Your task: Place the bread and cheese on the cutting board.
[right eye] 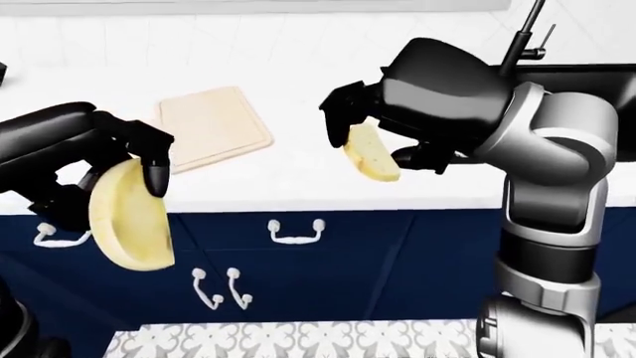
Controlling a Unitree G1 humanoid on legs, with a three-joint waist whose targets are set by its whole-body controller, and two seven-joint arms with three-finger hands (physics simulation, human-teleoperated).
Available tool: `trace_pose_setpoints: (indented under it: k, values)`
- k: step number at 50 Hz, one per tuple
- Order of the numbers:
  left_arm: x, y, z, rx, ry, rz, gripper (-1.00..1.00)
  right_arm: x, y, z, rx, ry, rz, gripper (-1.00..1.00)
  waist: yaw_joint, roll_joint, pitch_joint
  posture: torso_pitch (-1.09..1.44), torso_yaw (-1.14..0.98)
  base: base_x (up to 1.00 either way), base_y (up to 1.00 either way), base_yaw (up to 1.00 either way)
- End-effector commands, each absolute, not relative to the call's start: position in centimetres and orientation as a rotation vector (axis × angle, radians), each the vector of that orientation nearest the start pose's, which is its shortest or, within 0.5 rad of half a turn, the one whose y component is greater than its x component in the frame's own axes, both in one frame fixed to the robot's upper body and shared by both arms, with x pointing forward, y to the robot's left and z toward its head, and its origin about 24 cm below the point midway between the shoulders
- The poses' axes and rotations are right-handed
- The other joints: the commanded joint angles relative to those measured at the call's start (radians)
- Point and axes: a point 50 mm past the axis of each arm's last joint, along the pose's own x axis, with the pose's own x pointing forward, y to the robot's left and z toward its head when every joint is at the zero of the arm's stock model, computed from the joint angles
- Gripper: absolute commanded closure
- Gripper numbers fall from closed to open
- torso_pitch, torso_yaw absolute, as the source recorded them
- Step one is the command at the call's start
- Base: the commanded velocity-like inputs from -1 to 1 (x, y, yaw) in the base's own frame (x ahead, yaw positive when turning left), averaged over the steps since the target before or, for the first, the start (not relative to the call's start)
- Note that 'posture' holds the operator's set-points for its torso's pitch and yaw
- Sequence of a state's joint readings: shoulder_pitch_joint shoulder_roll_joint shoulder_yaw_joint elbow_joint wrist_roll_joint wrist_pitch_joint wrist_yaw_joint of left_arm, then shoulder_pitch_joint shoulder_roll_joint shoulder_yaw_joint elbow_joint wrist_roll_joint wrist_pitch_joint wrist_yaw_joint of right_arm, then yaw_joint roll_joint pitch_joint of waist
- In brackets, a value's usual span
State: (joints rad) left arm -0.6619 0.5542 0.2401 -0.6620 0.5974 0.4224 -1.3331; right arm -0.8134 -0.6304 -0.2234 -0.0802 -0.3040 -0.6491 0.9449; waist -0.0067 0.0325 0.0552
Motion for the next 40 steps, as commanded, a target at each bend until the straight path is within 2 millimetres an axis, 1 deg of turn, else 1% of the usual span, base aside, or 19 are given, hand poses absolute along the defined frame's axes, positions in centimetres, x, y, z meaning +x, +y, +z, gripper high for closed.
trace_pose_setpoints:
  k: [1,4,7,12,13,17,19,20,21,23,28,31,32,33,34,35,36,38,40]
  values:
    - [22.81,18.3,30.58,1.283,-0.279,-0.443,1.0,25.72,-17.75,32.7,-1.56,-1.009,0.515,1.0,-0.003,-0.001,-0.014,0.0,0.0,0.0,0.32,0.0]
    - [22.86,18.29,30.54,1.283,-0.279,-0.443,1.0,25.67,-17.76,32.64,-1.555,-1.009,0.517,1.0,-0.007,-0.023,0.001,0.0,0.0,0.0,0.15,0.0]
    - [22.81,18.24,30.55,1.285,-0.28,-0.445,1.0,25.6,-17.78,32.68,-1.553,-1.01,0.518,1.0,-0.001,-0.019,-0.008,0.0,0.0,0.0,0.0,0.0]
    - [22.8,18.2,30.56,1.285,-0.279,-0.445,1.0,25.62,-17.81,32.67,-1.553,-1.014,0.516,1.0,0.01,-0.024,-0.003,0.0,0.0,0.0,0.0,0.0]
    - [22.78,18.19,30.56,1.285,-0.279,-0.445,1.0,25.61,-17.79,32.69,-1.553,-1.017,0.516,1.0,0.011,-0.013,-0.019,0.0,0.0,0.0,0.14,0.0]
    - [22.72,18.22,30.59,1.285,-0.28,-0.445,1.0,25.61,-17.79,32.7,-1.557,-1.017,0.516,1.0,0.016,-0.07,-0.005,0.0,0.0,0.0,0.4,0.0]
    - [22.7,18.22,30.6,1.285,-0.28,-0.444,1.0,25.6,-17.78,32.7,-1.558,-1.018,0.517,1.0,0.015,-0.115,-0.006,0.0,0.0,0.0,0.45,0.0]
    - [22.73,18.22,30.58,1.284,-0.28,-0.445,1.0,25.59,-17.77,32.7,-1.558,-1.018,0.518,1.0,0.006,-0.08,-0.011,0.0,0.0,0.0,0.45,0.0]
    - [22.75,18.23,30.56,1.284,-0.279,-0.444,1.0,25.59,-17.75,32.72,-1.557,-1.019,0.518,1.0,0.01,-0.096,-0.023,0.0,0.0,0.0,0.45,0.0]
    - [22.78,18.22,30.52,1.284,-0.279,-0.445,1.0,25.61,-17.74,32.67,-1.558,-1.018,0.519,1.0,0.002,-0.094,-0.032,0.0,0.0,0.0,0.46,0.0]
    - [22.97,18.22,30.31,1.284,-0.279,-0.445,1.0,25.6,-17.76,32.64,-1.558,-1.019,0.52,1.0,0.001,-0.056,-0.011,0.0,0.0,0.0,0.45,0.0]
    - [22.95,18.25,30.27,1.284,-0.279,-0.445,1.0,25.6,-17.77,32.54,-1.559,-1.017,0.521,1.0,-0.004,-0.011,-0.016,0.0,0.0,0.0,0.45,0.0]
    - [22.95,18.25,30.27,1.284,-0.279,-0.445,1.0,25.58,-17.76,32.5,-1.559,-1.017,0.523,1.0,-0.007,0.014,-0.021,0.0,0.0,0.0,0.45,0.0]
    - [22.94,18.24,30.26,1.284,-0.278,-0.445,1.0,25.57,-17.75,32.51,-1.559,-1.017,0.523,1.0,-0.01,0.052,-0.033,0.0,0.0,0.0,0.45,0.0]
    - [22.95,18.24,30.25,1.283,-0.278,-0.446,1.0,25.58,-17.75,32.49,-1.558,-1.015,0.524,1.0,-0.018,0.07,-0.049,0.0,0.0,0.0,0.45,0.0]
    - [22.97,18.25,30.24,1.283,-0.278,-0.445,1.0,25.56,-17.74,32.38,-1.556,-1.012,0.529,1.0,-0.003,0.035,-0.033,0.0,0.0,0.0,0.08,0.0]
    - [22.98,18.26,30.21,1.283,-0.278,-0.446,1.0,25.52,-17.72,32.37,-1.555,-1.012,0.53,1.0,-0.005,0.047,-0.009,0.0,0.0,0.0,0.0,0.0]
    - [22.97,18.25,30.24,1.283,-0.278,-0.446,1.0,25.37,-17.65,32.27,-1.553,-1.023,0.537,1.0,-0.002,0.029,-0.019,0.0,0.0,0.0,0.0,0.0]
    - [22.86,18.26,30.38,1.284,-0.278,-0.446,1.0,25.24,-17.69,32.34,-1.55,-1.027,0.538,1.0,-0.006,0.015,-0.017,0.0,0.0,0.0,0.0,0.0]
